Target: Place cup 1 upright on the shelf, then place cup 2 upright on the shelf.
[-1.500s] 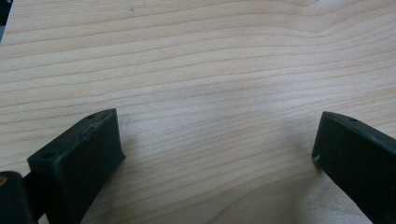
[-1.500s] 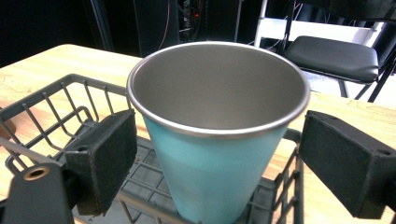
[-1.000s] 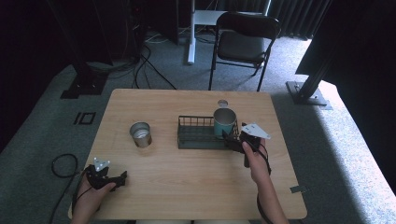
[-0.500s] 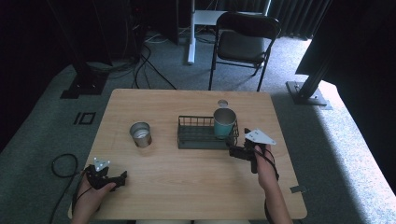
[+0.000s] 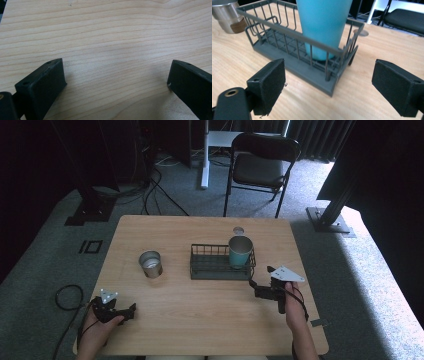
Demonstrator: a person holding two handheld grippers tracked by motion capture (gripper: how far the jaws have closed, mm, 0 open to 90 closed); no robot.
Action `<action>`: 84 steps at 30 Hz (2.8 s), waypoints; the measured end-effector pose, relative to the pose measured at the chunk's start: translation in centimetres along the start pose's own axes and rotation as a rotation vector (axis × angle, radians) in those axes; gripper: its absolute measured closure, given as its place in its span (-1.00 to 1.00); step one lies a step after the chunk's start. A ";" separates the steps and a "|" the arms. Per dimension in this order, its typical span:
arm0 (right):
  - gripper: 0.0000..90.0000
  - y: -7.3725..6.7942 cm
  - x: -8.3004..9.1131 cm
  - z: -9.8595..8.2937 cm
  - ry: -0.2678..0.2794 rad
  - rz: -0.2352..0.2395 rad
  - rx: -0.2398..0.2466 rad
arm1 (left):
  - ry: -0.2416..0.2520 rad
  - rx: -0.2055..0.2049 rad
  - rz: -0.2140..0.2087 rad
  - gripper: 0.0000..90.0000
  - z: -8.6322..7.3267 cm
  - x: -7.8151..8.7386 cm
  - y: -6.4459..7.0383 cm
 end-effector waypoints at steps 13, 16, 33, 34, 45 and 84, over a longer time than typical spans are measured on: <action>-0.74 1.1 1.4 -3.2 -0.053 0.050 -0.008 | 0.001 0.000 0.001 -0.96 0.0 0.0 0.0; -0.74 1.4 1.6 -3.8 -0.064 0.044 -0.017 | 0.001 0.000 0.000 -0.96 0.0 0.0 0.0; -0.74 2.4 2.8 -7.3 -0.176 0.041 -0.041 | 0.001 0.000 0.001 -0.96 0.0 0.0 0.0; -0.74 2.4 2.9 -7.5 -0.183 0.044 -0.036 | 0.001 0.000 0.001 -0.96 0.0 0.0 0.0; -0.74 2.3 2.7 -9.2 -0.269 0.049 0.008 | 0.001 0.000 0.001 -0.96 0.0 0.0 0.0; -0.75 2.6 2.3 -9.7 -0.314 0.044 -0.014 | -0.016 -0.140 -0.119 -0.95 -0.6 0.6 0.5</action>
Point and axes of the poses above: each handheld gripper's, and its own axes: x roughly backward along the jaws, z roughly out of its top, y roughly to its right, the point moved 4 cm from there along -x, roughly forward along the jaws, and after that the axes turned 4 degrees about x, right-handed, at the moved point
